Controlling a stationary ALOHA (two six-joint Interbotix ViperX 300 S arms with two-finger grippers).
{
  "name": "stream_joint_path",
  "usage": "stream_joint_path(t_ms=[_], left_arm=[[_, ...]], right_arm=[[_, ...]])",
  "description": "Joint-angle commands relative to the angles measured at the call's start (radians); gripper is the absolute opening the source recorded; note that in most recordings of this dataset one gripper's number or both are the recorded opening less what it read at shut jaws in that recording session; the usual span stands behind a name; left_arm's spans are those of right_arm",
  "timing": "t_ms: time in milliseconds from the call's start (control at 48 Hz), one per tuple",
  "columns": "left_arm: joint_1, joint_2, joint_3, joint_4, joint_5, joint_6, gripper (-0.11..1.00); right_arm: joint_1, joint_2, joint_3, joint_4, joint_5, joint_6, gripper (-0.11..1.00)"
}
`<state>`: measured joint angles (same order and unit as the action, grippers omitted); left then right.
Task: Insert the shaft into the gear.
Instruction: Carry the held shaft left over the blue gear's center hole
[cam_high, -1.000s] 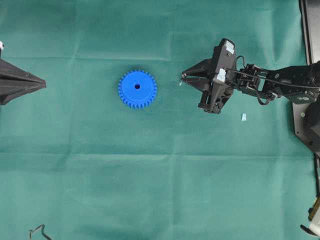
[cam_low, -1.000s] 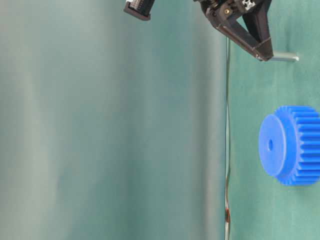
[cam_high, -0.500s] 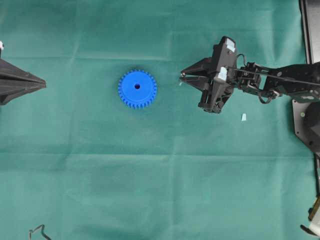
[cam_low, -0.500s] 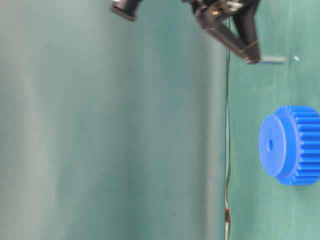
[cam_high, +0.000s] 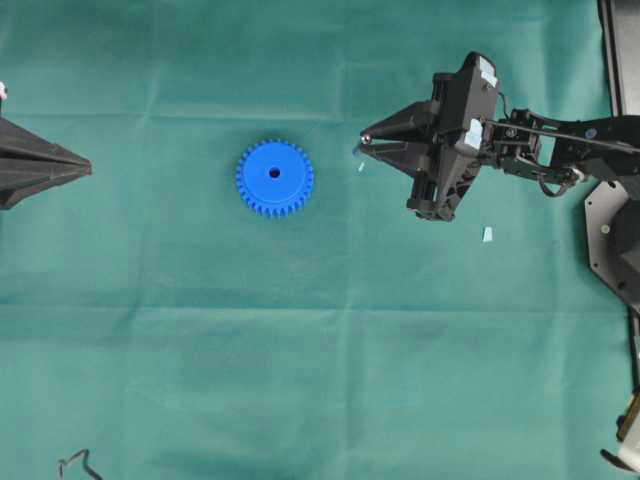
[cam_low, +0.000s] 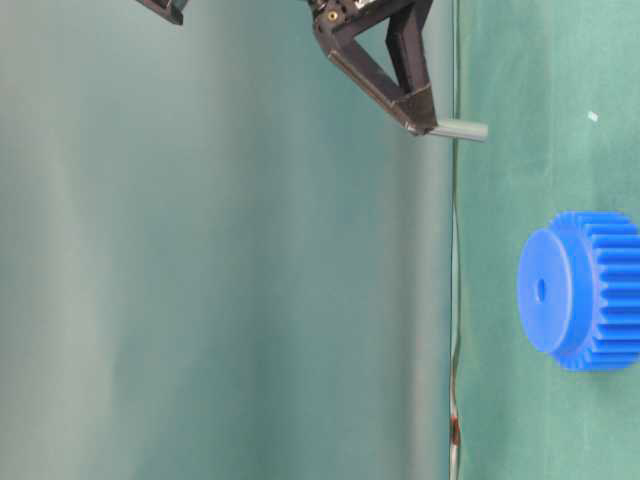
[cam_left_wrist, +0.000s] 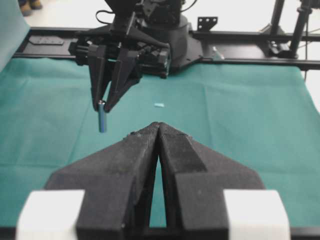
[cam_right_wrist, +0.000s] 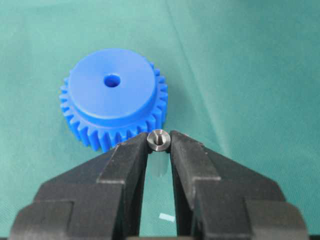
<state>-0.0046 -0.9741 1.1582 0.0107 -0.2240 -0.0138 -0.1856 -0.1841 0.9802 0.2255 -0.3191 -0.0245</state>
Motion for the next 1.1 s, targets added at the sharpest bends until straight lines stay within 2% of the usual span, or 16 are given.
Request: stream_joint_path(t_ms=[0, 250, 521, 1084], left_arm=[[0.002, 0.003, -0.028, 0.000, -0.005, 0.000, 0.00], [0.002, 0.003, -0.028, 0.002, -0.005, 0.000, 0.00], [0.002, 0.003, -0.026, 0.000, 0.003, 0.000, 0.00], [0.002, 0.005, -0.028, 0.000, 0.011, 0.002, 0.00]], right_arm=[[0.008, 0.000, -0.038, 0.000, 0.002, 0.002, 0.17], [0.043, 0.107, -0.175, -0.002, 0.028, -0.003, 0.17], [0.049, 0.204, -0.314, -0.034, 0.069, -0.003, 0.17], [0.057, 0.267, -0.350, -0.034, 0.064, 0.008, 0.17]])
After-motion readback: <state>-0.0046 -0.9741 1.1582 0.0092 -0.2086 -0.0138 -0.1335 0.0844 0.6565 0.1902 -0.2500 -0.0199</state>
